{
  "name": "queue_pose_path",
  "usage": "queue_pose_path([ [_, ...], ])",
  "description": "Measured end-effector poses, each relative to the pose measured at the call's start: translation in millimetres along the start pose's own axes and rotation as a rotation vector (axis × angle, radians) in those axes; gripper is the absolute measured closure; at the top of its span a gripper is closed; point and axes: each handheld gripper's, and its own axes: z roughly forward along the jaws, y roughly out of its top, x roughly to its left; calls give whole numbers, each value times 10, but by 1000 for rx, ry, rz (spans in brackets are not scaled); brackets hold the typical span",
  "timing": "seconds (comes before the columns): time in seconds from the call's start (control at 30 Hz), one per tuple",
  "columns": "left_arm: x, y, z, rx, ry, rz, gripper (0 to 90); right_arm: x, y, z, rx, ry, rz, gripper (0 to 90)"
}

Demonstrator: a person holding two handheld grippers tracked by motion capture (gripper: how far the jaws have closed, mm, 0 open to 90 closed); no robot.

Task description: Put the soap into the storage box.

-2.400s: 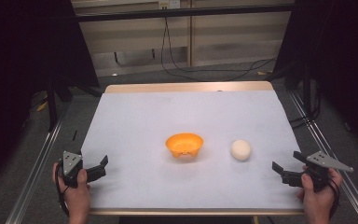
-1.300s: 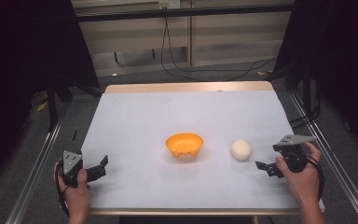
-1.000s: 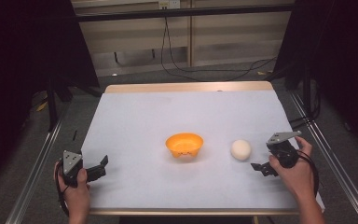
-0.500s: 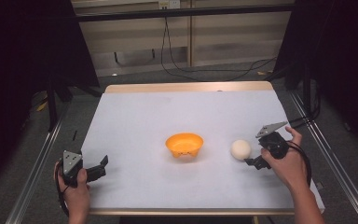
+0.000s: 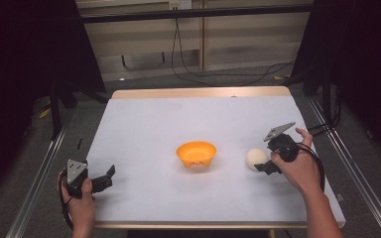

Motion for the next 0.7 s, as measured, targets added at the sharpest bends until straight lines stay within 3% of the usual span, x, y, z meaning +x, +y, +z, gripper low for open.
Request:
queue_pose_path([
  [0.07,-1,-1,0,-3,-2,-2,0,9,41,18,11,-9,-8,0],
  [0.2,3,0,0,0,-2,-1,1,35,116,81,45,65,-17,0],
  [0.27,5,0,0,0,-4,-2,0,50,145,111,56,46,-26,0],
  [0.43,5,1,1,2,-2,0,0,39,189,150,52,49,-35,0],
  [0.7,5,1,1,2,-3,0,0,38,234,201,94,63,-40,0],
])
